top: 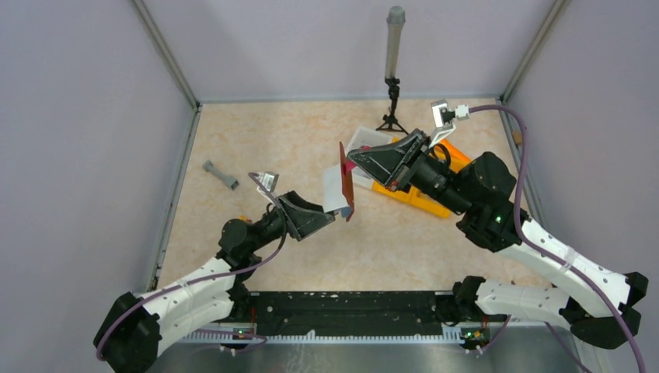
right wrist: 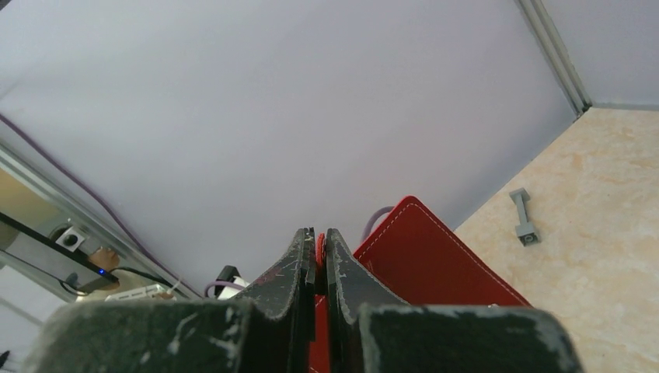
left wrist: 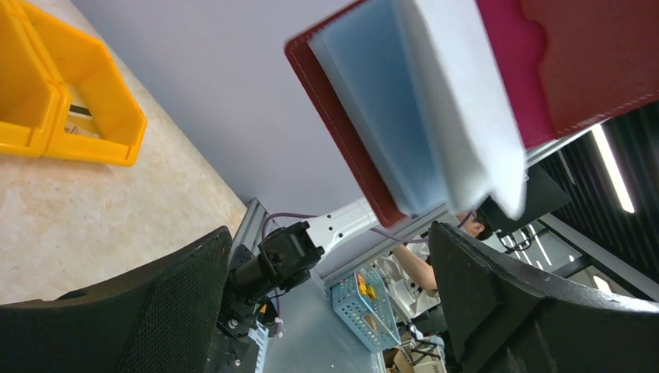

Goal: Take the credit cards out of the card holder
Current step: Open the card holder at the center of the board.

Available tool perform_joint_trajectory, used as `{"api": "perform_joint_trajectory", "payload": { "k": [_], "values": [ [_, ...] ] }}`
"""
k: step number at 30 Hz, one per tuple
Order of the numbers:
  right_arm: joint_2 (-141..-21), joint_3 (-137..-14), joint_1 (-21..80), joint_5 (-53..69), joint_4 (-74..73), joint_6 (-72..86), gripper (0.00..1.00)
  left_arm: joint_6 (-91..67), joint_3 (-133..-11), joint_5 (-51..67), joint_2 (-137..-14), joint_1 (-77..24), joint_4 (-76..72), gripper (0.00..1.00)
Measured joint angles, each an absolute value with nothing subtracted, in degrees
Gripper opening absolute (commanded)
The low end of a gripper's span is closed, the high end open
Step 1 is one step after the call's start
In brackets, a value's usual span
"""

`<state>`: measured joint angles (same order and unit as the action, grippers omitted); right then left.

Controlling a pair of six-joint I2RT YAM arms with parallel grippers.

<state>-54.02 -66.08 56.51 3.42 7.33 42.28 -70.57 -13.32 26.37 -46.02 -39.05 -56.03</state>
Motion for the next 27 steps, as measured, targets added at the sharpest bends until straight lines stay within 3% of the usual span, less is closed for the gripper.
{"api": "perform_joint_trajectory", "payload": {
  "k": [27],
  "values": [
    [-55.81, -64.49, 56.51, 7.92, 11.16, 46.37, 0.0, -70.61, -15.7, 27.49, -48.93, -39.05, -57.14, 0.99]
  ]
}}
